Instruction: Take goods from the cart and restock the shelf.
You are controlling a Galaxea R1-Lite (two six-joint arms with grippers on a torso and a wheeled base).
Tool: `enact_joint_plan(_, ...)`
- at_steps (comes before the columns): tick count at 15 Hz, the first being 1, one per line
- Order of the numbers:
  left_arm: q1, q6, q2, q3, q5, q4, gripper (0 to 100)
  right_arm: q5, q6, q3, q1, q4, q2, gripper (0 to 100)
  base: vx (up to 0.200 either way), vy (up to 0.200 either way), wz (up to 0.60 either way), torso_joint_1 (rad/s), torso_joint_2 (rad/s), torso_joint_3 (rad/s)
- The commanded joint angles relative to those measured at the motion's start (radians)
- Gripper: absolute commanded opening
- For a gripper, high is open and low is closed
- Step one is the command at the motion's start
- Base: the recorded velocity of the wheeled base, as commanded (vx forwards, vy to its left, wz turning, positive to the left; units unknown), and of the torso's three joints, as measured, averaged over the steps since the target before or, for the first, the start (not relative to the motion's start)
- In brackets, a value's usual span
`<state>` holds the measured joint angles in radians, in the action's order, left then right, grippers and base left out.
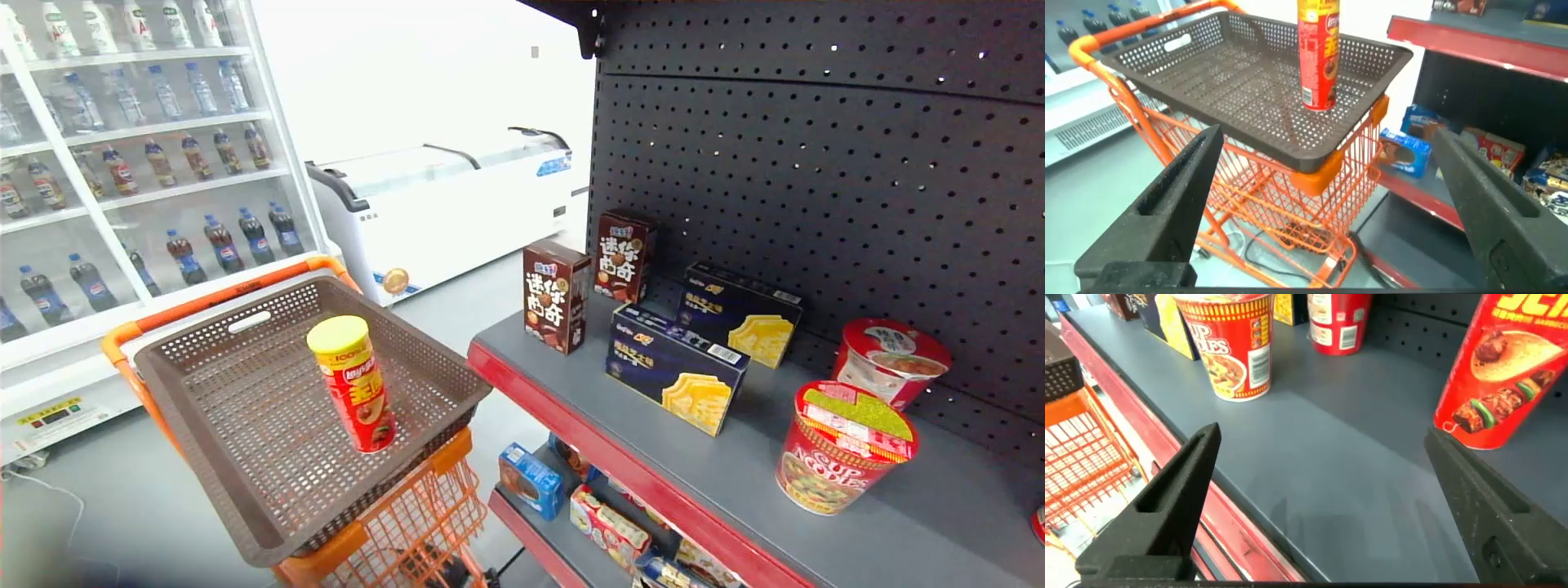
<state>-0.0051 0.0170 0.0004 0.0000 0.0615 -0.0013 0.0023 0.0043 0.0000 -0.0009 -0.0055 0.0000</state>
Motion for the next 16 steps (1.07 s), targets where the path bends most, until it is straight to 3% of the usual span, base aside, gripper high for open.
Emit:
enact_joint_plan(1, -0.001, 0.0, 0.0, 0.0, 0.0, 0.0, 100, 0.001, 0.0, 0.0, -0.001, -0.001, 0.002, 100, 0.0, 0.0, 0.0, 0.0, 0.0, 0.0)
enact_joint_plan(10, -0.001, 0.003, 0.0, -0.002, 0.0, -0.006, 100, 0.001, 0.0, 0.0, -0.001, -0.001, 0.002, 100, 0.0, 0.0, 0.0, 0.0, 0.0, 0.0)
enact_joint_plan(11, -0.001, 0.04, 0.041, -0.129, 0.003, -0.016, 100, -0.001, 0.0, 0.0, -0.001, -0.001, 0.002, 100, 0.0, 0.0, 0.0, 0.0, 0.0, 0.0)
enact_joint_plan(12, -0.007, 0.067, 0.254, -0.324, 0.017, 0.049, 100, 0.001, 0.0, 0.0, -0.001, -0.001, 0.002, 100, 0.0, 0.0, 0.0, 0.0, 0.0, 0.0)
enact_joint_plan(13, -0.018, 0.06, 0.397, -0.414, 0.011, 0.069, 100, 0.001, 0.0, 0.0, -0.001, -0.001, 0.002, 100, 0.0, 0.0, 0.0, 0.0, 0.0, 0.0)
enact_joint_plan(14, -0.018, 0.075, 0.503, -0.48, 0.011, 0.063, 100, 0.001, 0.0, 0.0, -0.001, -0.001, 0.002, 100, 0.0, 0.0, 0.0, 0.0, 0.0, 0.0)
enact_joint_plan(16, -0.026, 0.139, 0.681, -0.497, 0.023, 0.021, 100, 0.001, 0.0, 0.0, -0.001, -0.001, 0.002, 100, 0.0, 0.0, 0.0, 0.0, 0.0, 0.0)
